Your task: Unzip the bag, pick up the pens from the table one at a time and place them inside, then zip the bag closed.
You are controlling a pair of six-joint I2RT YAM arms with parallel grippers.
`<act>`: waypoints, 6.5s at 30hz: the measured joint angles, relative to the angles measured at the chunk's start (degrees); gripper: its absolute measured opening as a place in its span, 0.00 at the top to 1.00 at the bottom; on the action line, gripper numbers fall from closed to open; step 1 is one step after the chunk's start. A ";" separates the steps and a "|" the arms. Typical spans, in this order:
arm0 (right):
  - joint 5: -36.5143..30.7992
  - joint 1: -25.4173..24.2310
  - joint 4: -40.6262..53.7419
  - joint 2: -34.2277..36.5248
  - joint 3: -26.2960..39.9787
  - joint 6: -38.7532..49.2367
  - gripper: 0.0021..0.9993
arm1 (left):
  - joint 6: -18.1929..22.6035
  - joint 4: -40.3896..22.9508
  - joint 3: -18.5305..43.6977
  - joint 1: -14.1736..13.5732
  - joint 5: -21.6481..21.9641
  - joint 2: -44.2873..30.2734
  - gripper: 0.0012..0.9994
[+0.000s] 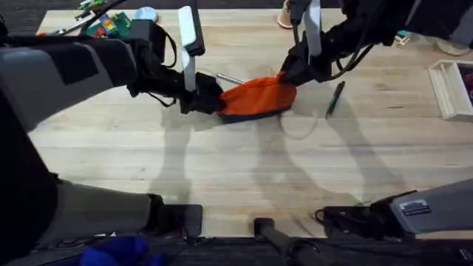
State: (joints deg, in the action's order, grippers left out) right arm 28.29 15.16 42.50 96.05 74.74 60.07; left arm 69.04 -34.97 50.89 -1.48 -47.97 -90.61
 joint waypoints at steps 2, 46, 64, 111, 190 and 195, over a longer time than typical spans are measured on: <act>0.00 0.10 0.00 0.00 0.00 0.00 0.97 | 0.00 -0.02 0.00 0.00 0.00 0.00 0.96; -0.74 3.42 -6.29 1.01 0.13 1.71 0.97 | -0.02 0.02 0.07 -0.09 0.39 0.00 0.96; 2.20 3.42 -7.11 -0.38 0.22 1.73 0.97 | 0.00 -0.36 0.09 0.13 0.73 0.00 0.96; 7.34 4.50 -8.85 -7.81 2.14 1.91 0.97 | 0.03 0.48 0.17 0.11 -0.31 0.01 0.96; 13.55 -2.61 -9.22 -19.63 6.54 1.45 0.97 | 0.02 0.23 1.01 -0.79 0.11 -0.26 0.96; 13.48 -2.59 -5.38 -19.17 6.54 1.43 0.97 | 0.02 0.23 1.01 -0.79 0.13 -0.26 0.96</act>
State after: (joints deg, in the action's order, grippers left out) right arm 41.78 12.58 37.12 76.88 81.28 61.49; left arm 69.06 -34.74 51.90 -2.26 -47.83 -90.87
